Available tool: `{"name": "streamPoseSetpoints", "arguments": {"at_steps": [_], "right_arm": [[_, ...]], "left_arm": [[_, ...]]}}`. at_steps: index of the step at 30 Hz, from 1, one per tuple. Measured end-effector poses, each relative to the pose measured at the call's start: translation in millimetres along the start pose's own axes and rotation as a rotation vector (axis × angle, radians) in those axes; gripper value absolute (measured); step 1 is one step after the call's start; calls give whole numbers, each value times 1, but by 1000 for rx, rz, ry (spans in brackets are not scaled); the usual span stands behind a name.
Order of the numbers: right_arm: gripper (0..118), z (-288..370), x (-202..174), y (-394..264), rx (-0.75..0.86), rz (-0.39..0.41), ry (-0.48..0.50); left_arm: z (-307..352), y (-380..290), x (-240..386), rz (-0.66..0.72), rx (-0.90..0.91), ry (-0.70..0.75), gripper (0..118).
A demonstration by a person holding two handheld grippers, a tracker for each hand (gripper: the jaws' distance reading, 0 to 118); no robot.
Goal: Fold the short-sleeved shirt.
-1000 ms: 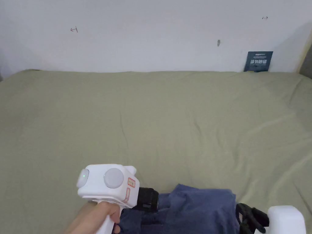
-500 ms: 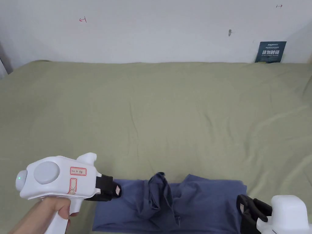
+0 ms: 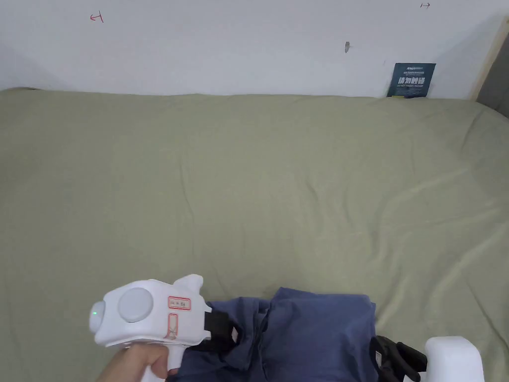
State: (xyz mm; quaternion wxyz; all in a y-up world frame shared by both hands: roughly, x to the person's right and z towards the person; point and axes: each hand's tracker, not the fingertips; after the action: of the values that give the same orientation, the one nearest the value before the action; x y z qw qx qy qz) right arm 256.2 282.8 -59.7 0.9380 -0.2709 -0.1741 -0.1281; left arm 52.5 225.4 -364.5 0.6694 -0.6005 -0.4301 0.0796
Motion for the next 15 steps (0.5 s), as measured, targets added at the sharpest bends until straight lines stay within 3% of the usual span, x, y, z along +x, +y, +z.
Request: {"name": "streamPoseSetpoints", "arguments": {"at_steps": [2,7,13,14,15], "right_arm": [[1,-4,-3,2,3,8,2],[1,-7,-17,7,21,16,20],[1,-11,-36,13,23,27,67],[1,-11,-39,13,21,37,70],[1,-11,-42,14,20,45,69]], "left_arm": [[37,-5,-1,-67,68,35,0],[129,-29,-23,-73,256,147,0],[155,-43,-72,35,245,165,3],[153,-43,-80,72,241,113,17],[149,-43,-87,85,241,91,69]]}}
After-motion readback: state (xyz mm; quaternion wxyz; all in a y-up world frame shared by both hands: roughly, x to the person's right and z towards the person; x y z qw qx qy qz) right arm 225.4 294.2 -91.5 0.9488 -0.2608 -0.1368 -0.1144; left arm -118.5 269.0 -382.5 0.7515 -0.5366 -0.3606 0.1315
